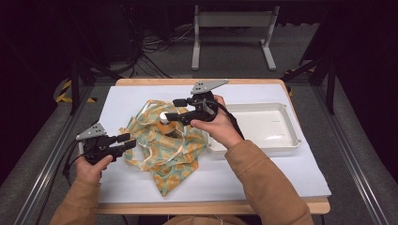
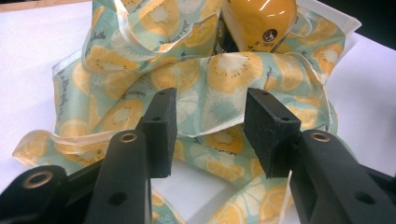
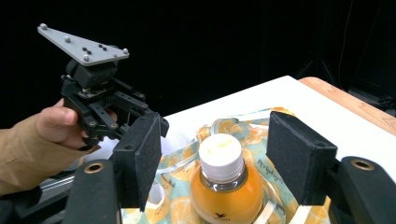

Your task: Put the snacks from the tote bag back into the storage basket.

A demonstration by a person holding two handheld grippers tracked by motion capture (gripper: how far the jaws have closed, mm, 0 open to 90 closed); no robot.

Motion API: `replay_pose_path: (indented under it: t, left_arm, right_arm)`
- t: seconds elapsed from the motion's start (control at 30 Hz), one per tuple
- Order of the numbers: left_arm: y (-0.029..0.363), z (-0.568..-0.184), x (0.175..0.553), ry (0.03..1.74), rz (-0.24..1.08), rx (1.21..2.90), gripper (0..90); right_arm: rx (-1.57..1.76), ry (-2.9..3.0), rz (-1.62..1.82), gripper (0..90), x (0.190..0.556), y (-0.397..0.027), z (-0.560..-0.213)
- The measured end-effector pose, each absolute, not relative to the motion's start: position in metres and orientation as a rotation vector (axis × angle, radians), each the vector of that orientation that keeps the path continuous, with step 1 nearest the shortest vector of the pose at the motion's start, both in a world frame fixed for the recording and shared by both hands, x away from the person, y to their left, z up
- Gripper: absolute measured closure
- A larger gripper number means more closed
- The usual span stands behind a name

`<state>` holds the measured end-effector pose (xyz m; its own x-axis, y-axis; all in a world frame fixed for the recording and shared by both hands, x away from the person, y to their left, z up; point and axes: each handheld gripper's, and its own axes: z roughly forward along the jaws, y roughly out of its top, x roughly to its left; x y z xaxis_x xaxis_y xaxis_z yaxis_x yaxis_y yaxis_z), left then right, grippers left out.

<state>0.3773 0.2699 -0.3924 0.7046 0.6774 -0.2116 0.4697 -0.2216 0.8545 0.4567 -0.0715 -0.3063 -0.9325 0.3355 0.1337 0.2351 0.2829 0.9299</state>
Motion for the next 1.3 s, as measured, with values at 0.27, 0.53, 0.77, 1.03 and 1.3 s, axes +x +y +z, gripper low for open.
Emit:
replay_pose_path:
  t: [0.27,0.53,0.77,1.03,1.3]
  left_arm:
    - [0.271,-0.394,0.378,0.904,0.248,1.862,54.3]
    - [0.272,-0.396,0.377,0.9,0.252,1.875,54.3]
    - [0.273,-0.396,0.376,0.908,0.246,1.873,54.3]
    - [0.274,-0.398,0.377,0.917,0.231,1.873,54.2]
    - [0.274,-0.399,0.378,0.917,0.218,1.884,53.5]
  right_arm:
    - [0.532,2.448,1.73,34.8,0.459,-0.06,-0.32]
    - [0.531,2.486,1.695,36.1,0.461,-0.053,-0.332]
    - [0.523,2.518,1.634,39.9,0.462,-0.048,-0.337]
    - [0.512,2.523,1.548,47.8,0.463,-0.042,-0.341]
    - [0.497,2.514,1.498,52.9,0.462,-0.041,-0.339]
